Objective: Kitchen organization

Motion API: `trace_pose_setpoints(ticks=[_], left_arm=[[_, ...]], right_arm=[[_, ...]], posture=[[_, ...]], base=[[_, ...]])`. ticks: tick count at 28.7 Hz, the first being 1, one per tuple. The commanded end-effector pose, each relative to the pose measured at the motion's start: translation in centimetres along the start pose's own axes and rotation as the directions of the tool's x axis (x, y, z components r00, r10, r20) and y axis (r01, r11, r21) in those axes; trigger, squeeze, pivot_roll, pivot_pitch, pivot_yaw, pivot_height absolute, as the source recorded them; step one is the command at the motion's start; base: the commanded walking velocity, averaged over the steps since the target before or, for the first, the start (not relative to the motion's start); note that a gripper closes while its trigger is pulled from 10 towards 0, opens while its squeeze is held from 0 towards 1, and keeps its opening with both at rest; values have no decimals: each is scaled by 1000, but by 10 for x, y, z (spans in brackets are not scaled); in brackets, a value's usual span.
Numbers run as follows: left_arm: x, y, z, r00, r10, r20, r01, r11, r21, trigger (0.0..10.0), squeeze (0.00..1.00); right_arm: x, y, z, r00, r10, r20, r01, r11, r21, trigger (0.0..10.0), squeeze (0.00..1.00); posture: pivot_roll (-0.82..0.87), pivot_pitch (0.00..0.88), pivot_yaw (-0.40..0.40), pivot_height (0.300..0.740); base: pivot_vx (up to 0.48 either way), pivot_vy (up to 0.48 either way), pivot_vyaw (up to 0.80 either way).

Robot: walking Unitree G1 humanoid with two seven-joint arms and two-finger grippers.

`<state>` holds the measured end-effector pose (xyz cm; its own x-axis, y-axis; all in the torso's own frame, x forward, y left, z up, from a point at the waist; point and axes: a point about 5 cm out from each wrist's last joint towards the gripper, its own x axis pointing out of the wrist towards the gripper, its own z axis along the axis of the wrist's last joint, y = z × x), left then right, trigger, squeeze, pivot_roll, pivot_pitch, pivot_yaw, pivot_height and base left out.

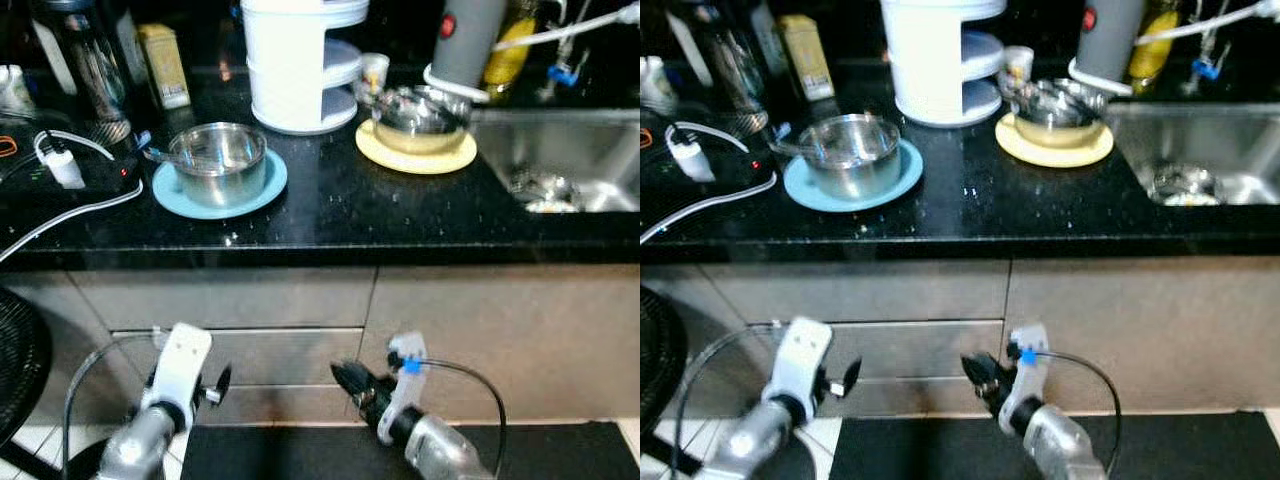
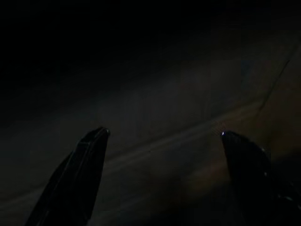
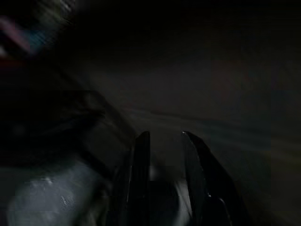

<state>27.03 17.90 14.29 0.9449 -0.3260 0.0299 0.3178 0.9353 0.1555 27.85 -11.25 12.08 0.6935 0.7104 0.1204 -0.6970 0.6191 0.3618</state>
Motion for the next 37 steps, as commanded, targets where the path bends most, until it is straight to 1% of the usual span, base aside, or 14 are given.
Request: trace_pose_setpoints(ticks=[1,7,8,10,11,13,16,20,21,26,27,28,29,37], left_arm=[[-2,5,23,996,-50,75,53,998,-42,10000,0],[11,23,87,961,-2,277,17,998,-53,10000,0],[18,25,105,942,15,336,-8,1000,-23,10000,424],[19,26,109,937,20,350,-15,1000,-17,10000,424],[20,25,115,930,20,368,-14,1000,-18,10000,1000],[21,26,118,925,34,377,-26,999,-28,10000,1000],[32,32,130,914,83,397,-93,996,6,10000,1000],[35,40,131,920,137,367,-174,982,68,10000,1000],[37,53,134,910,233,344,-278,957,88,10000,1000],[47,80,147,874,337,350,-379,923,57,10000,1000],[49,83,149,872,343,349,-381,924,43,10000,337],[49,83,149,872,343,349,-381,924,43,10000,337],[55,92,150,865,376,332,-403,915,12,10000,0],[79,111,142,874,429,229,-419,903,-95,10000,0]], right_arm=[[3,15,25,991,115,73,-118,992,40,10000,0],[12,30,86,945,213,249,-211,977,-33,10000,0],[17,30,104,937,172,304,-163,985,-55,10000,0],[19,30,108,936,154,317,-142,988,-63,10000,0],[20,30,114,937,130,325,-113,991,-71,10000,0],[22,29,118,934,91,345,-75,995,-59,10000,0],[33,19,118,933,-113,342,145,987,-69,10000,0],[37,24,112,939,-113,324,144,987,-72,10000,0],[39,27,111,940,-117,321,140,989,-51,10000,0],[44,30,110,938,-135,318,158,986,-47,10000,0],[45,30,110,938,-140,316,169,983,-65,10000,0],[45,30,110,938,-140,316,169,983,-65,10000,0],[47,31,111,937,-147,316,190,976,-110,10000,0],[56,35,118,936,-139,323,224,944,-244,10000,0]], posture=[[-72,139,-6,740],[-64,135,-12,740],[-65,135,-10,740],[-65,135,-10,740],[-70,139,-6,740],[-77,139,-3,740],[-80,142,-3,740],[-80,142,-3,740],[-72,144,-13,740],[-72,145,-13,740],[-75,146,-13,740],[-75,146,-13,740],[-81,149,-11,740],[-87,159,-7,740]], base=[[0,0,0],[0,0,0],[0,0,0],[0,0,0],[0,0,0],[0,0,0],[0,0,0],[0,0,0],[0,0,0],[0,0,0],[0,0,0],[0,0,0],[0,0,0],[0,0,0]])
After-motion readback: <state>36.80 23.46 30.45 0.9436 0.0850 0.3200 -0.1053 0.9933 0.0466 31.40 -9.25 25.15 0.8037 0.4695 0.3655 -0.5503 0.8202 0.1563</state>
